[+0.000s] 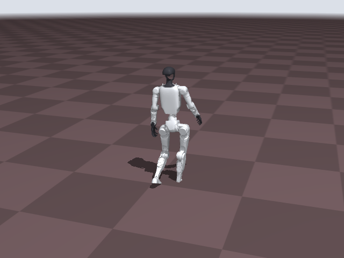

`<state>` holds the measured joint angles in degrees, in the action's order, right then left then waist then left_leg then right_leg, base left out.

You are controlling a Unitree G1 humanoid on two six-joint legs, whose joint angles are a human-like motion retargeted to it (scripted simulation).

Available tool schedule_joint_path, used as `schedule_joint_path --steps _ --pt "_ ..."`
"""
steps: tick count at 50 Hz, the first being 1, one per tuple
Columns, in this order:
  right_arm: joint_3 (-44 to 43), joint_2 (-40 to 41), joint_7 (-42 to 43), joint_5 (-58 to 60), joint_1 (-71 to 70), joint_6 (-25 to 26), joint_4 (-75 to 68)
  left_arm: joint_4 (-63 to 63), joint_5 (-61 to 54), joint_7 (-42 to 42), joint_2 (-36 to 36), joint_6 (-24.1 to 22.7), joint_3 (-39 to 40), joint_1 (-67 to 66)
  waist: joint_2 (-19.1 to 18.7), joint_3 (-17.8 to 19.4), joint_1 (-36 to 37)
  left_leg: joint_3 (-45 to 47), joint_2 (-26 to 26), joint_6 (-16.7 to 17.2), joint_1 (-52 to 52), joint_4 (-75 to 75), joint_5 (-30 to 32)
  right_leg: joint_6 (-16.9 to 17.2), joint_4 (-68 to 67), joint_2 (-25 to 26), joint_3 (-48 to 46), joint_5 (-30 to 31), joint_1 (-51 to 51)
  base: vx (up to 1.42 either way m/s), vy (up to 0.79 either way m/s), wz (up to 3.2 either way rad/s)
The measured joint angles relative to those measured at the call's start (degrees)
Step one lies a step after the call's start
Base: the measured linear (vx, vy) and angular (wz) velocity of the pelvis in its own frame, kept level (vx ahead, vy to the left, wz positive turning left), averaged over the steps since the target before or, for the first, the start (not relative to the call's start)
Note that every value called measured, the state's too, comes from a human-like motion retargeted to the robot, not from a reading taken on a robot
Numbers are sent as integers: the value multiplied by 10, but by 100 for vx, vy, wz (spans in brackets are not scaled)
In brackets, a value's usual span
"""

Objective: Walk

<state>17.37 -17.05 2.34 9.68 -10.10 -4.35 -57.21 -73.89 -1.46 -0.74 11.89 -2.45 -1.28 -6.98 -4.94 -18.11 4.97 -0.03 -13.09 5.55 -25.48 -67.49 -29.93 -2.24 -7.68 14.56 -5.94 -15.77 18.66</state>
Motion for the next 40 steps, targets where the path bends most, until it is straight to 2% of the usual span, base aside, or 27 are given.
schedule_joint_path --steps 3,9,15,17,20,22,27,30,34,37,40 --pt "0 12 -4 12 13 7 -37 8 7 -6 2 -3 -12 41 3 13 -17 -1 29 -1 35 21 4 0 -30 -13 5 -11 11 -3 3 -9" --pt "-5 34 -8 39 66 28 -136 56 21 -21 2 -12 -37 109 -12 30 -43 -20 62 -8 93 87 -27 5 -92 -14 12 -20 47 -13 5 -23" --pt "-24 41 -8 52 117 41 -206 123 36 -33 8 -21 -52 161 -6 51 -68 -29 106 -38 135 203 -80 24 -147 -36 22 -20 94 -24 5 -29" --pt "-33 40 -9 49 121 42 -214 146 39 -39 17 -22 -53 181 14 55 -80 -25 138 -56 152 277 -78 39 -155 -62 32 -16 112 -32 5 -31" --pt "-40 36 -5 40 132 40 -209 172 39 -51 27 -27 -52 188 19 69 -86 -15 151 -74 147 301 -107 58 -179 -69 34 -5 141 -37 3 -56" --pt "-46 31 -5 30 120 39 -195 180 34 -57 41 -24 -45 196 43 68 -98 -7 184 -88 160 397 -70 69 -171 -104 35 10 163 -36 3 -53" --pt "-47 14 11 13 95 27 -148 172 18 -76 65 -19 -31 164 58 88 -100 29 195 -96 137 428 -53 76 -231 -132 21 -21 207 -38 0 -63" --pt "-41 0 22 7 67 20 -116 147 7 -83 75 -14 -18 131 71 93 -103 45 210 -101 132 461 -28 69 -331 -166 7 -58 231 -34 0 -41" --pt "-31 -18 39 10 28 9 -72 106 0 -83 78 -7 4 72 96 95 -101 62 241 -111 138 499 3 43 -522 -238 -12 -126 234 -31 2 -33" --pt "-24 -29 50 17 -1 0 -40 78 -1 -74 74 -4 19 24 117 91 -91 77 264 -120 137 527 25 27 -635 -291 -21 -167 204 -30 5 -39" --pt "-14 -34 58 26 -29 -8 -10 49 5 -59 64 -3 27 -25 139 82 -76 95 283 -130 129 557 50 26 -696 -330 -26 -186 149 -32 6 -40"
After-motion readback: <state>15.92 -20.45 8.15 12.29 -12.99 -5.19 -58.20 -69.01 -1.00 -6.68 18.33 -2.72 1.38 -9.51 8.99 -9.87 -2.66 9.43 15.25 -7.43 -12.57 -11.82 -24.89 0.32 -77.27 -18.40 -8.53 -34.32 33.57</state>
